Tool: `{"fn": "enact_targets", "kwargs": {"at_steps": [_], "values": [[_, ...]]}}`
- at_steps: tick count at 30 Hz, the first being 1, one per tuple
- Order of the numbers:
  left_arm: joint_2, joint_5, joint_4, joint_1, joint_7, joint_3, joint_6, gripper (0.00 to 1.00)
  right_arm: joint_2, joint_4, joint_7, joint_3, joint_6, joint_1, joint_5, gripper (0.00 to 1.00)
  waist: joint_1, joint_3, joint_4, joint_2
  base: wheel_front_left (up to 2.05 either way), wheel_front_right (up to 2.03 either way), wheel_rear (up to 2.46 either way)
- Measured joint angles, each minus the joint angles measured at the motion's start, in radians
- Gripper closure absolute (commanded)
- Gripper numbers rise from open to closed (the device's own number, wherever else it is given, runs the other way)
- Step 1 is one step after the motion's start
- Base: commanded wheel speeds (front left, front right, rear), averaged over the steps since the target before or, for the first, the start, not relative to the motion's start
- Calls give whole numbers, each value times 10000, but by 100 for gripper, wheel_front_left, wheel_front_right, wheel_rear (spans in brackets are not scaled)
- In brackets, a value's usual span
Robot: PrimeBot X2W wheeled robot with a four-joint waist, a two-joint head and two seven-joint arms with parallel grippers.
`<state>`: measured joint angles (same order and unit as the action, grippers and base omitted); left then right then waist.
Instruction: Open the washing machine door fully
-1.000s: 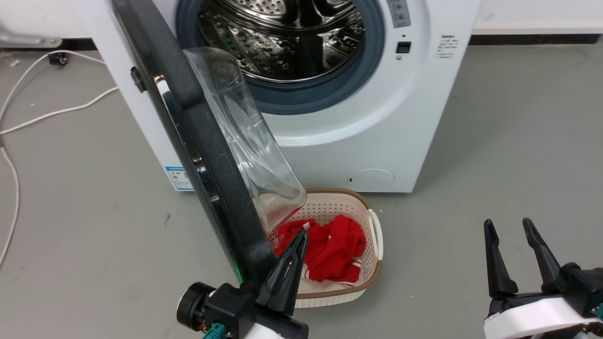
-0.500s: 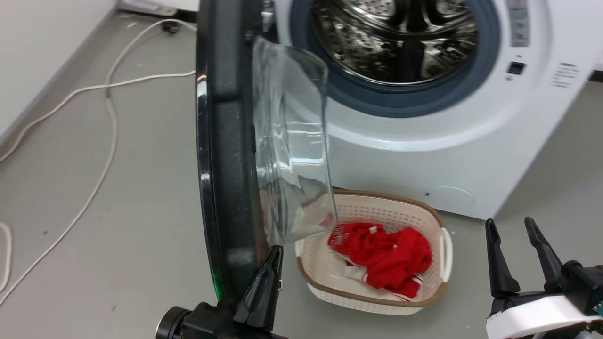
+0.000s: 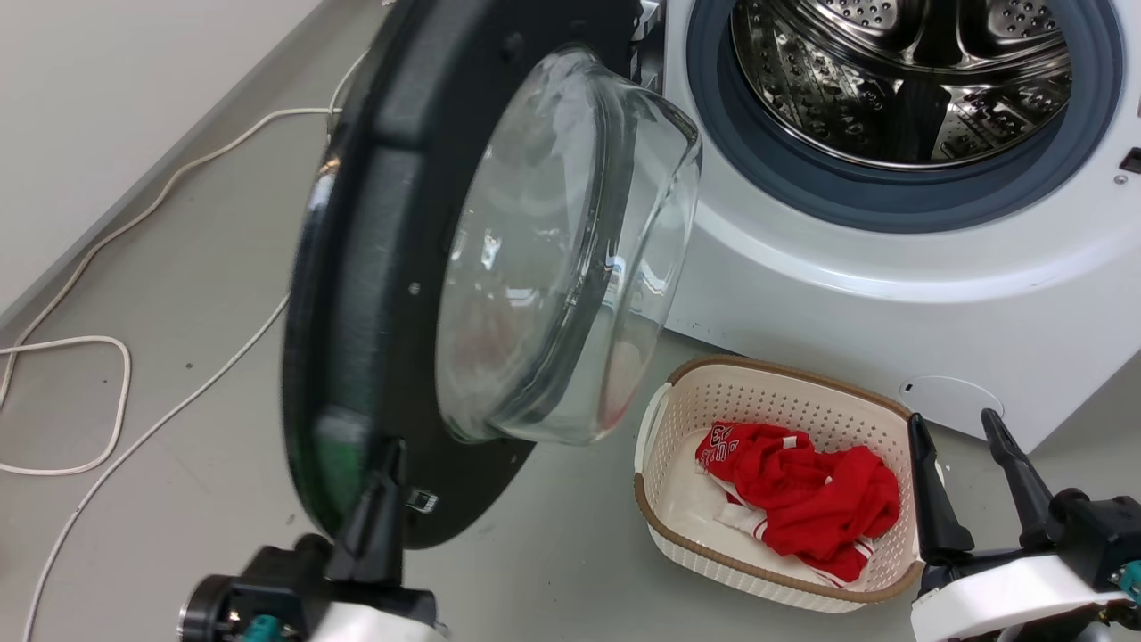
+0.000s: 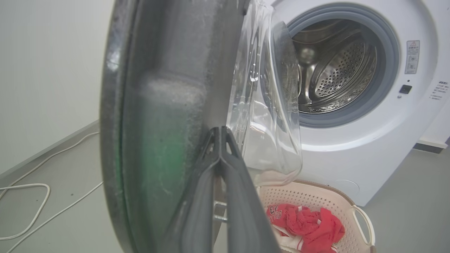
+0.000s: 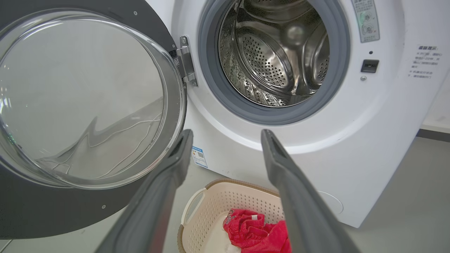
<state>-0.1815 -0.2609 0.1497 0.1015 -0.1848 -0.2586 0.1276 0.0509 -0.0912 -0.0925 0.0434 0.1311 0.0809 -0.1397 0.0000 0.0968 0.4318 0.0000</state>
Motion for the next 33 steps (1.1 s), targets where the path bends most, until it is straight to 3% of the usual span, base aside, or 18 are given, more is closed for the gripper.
{"fn": "enact_targets", "kwargs": {"at_steps": [6, 19, 33], "values": [[-481, -399, -738, -1029, -349, 1166, 58, 100, -4, -81, 163, -27, 0, -187, 117, 0, 0, 360, -174, 0, 0, 0, 0], [-1526, -1266, -2894, -2945, -754, 3356, -276, 100, -2, -205, 407, -25, 0, -607, 389, 0, 1, 1254, -810, 0, 0, 0, 0], [-2364, -1371, -5265, -4417, -773, 4381, -846, 100, -2, -209, 410, -65, 0, -943, 552, 0, 1, 1562, -1163, 0, 0, 0, 0]]}}
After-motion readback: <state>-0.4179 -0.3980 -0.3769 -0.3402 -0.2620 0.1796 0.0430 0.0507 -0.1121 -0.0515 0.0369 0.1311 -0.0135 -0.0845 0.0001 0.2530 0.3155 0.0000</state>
